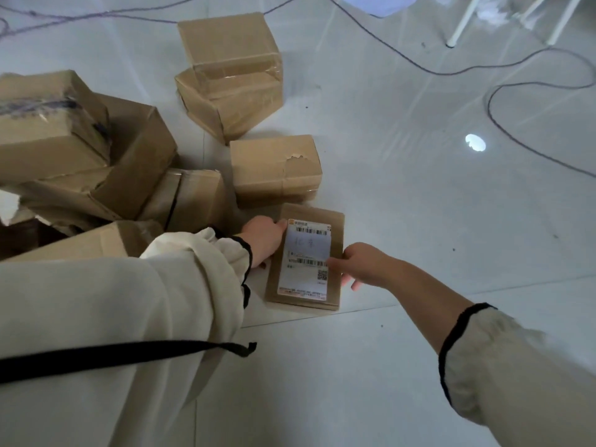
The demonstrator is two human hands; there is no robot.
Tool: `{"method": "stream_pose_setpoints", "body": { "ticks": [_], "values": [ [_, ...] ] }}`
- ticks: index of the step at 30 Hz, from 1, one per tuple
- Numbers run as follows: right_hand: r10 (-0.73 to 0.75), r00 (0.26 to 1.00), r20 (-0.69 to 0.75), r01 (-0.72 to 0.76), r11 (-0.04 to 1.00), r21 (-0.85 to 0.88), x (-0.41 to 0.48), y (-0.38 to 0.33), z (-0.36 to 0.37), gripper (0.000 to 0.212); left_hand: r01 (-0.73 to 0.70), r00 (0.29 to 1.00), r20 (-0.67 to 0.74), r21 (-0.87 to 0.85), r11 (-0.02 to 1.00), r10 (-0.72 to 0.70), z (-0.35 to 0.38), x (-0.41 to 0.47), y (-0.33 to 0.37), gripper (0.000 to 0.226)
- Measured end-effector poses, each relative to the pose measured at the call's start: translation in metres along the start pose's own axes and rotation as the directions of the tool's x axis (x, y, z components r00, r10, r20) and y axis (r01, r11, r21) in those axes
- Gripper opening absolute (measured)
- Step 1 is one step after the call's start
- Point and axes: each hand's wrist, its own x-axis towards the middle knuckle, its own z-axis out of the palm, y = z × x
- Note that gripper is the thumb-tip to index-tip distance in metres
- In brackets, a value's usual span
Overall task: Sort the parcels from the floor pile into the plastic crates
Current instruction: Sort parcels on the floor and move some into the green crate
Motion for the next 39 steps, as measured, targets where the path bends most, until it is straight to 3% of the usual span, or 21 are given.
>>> {"method": "stream_pose_setpoints", "body": {
  "ticks": [6, 10, 13, 25, 30, 35, 39],
  "values": [
    [0.060, 0.997, 0.042, -0.060, 0.998, -0.002, -0.003, -0.002, -0.007, 0.050, 0.021, 0.999, 0.034, -0.013, 1.000, -0.021, -0.002, 0.001, -0.004, 0.052],
    [0.104, 0.994, 0.038, -0.111, 0.935, 0.337, 0.001, 0.002, -0.013, 0.058, 0.084, 0.988, 0.138, -0.100, 0.991, -0.070, -0.004, 0.000, -0.009, 0.058],
    [0.094, 0.994, 0.053, -0.108, 0.894, 0.435, 0.006, 0.007, -0.006, 0.058, 0.113, 0.972, 0.216, -0.093, 0.989, -0.091, -0.007, -0.001, -0.010, 0.060],
    [0.070, 0.997, 0.021, -0.072, 0.895, 0.441, 0.007, 0.006, -0.001, 0.050, 0.091, 0.973, 0.218, -0.075, 0.993, -0.072, -0.011, 0.003, -0.009, 0.056],
    [0.098, 0.995, 0.019, -0.091, 0.814, 0.574, 0.010, 0.007, 0.004, 0.044, 0.083, 0.973, 0.224, -0.125, 0.989, -0.053, -0.009, 0.008, -0.014, 0.054],
    [0.126, 0.985, 0.115, -0.170, 0.710, 0.683, -0.004, -0.005, -0.002, 0.031, 0.125, 0.966, 0.245, -0.167, 0.978, -0.082, -0.015, 0.000, -0.008, 0.056],
    [0.114, 0.991, 0.074, -0.133, 0.698, 0.703, -0.046, -0.031, -0.033, 0.022, 0.158, 0.967, 0.230, -0.208, 0.965, -0.109, -0.038, -0.040, 0.027, 0.049]
  ]
}}
